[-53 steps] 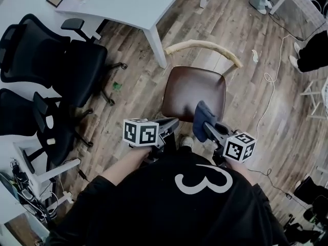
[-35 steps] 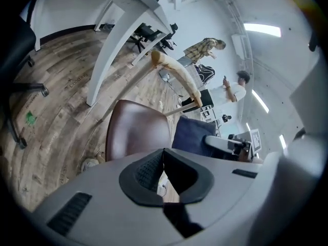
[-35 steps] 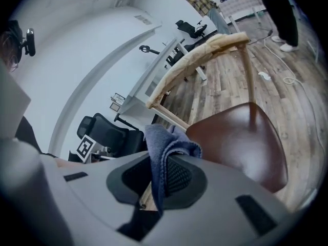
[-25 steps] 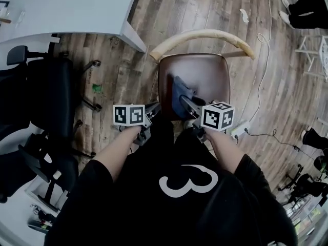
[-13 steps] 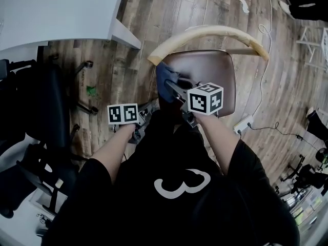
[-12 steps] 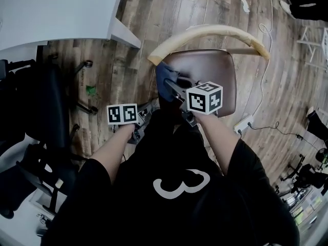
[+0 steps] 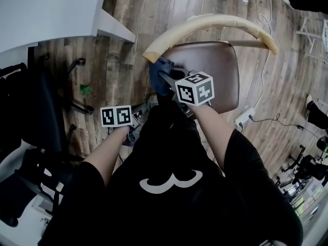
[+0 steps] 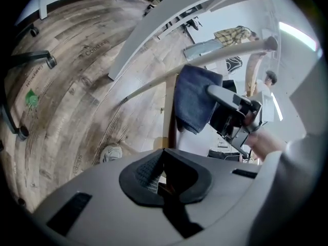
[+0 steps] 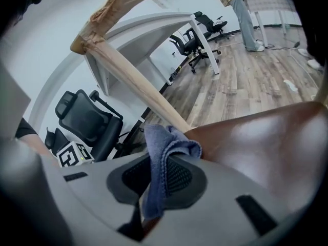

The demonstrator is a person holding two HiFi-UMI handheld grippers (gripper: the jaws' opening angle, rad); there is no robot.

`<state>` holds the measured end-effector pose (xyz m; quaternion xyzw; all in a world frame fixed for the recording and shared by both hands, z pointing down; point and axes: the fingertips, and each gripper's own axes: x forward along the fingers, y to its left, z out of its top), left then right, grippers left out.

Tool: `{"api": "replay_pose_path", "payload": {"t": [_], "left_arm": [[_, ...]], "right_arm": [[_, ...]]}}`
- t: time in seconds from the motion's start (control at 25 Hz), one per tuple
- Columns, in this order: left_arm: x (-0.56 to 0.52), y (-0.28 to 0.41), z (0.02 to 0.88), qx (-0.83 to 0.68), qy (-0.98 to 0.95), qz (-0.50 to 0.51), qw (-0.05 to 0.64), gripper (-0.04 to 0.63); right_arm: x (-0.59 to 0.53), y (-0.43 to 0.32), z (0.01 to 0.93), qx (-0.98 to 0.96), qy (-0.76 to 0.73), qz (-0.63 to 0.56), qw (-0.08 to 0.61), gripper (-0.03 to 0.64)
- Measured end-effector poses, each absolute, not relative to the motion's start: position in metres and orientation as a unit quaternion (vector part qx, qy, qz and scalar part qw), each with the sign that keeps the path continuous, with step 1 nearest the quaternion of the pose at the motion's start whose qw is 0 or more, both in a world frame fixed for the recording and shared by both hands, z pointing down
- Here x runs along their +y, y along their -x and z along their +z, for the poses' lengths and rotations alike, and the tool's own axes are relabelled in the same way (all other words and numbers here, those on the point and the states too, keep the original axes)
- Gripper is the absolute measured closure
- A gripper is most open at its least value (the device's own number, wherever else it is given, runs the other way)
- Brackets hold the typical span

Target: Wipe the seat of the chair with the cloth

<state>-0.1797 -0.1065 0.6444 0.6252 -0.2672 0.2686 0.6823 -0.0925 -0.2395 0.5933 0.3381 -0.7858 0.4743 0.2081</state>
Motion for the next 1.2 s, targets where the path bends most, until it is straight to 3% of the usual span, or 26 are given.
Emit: {"api": "replay_pose_path", "payload": {"t": [0.6,1.2], "left_arm": [[-0.102,0.221,0.663,-0.298,-0.593,0.261,0.701,0.581],[-0.116,0.203,0.66,-0.292,-0.593,0.241,0.711,0.581]], "right_arm": [[-0.242,0.064,0.622,-0.77,-0.382,0.445,0.251,0.568],[-0.255,0.025,0.624,-0.77,-0.407,0.406,0.278,0.568]]}}
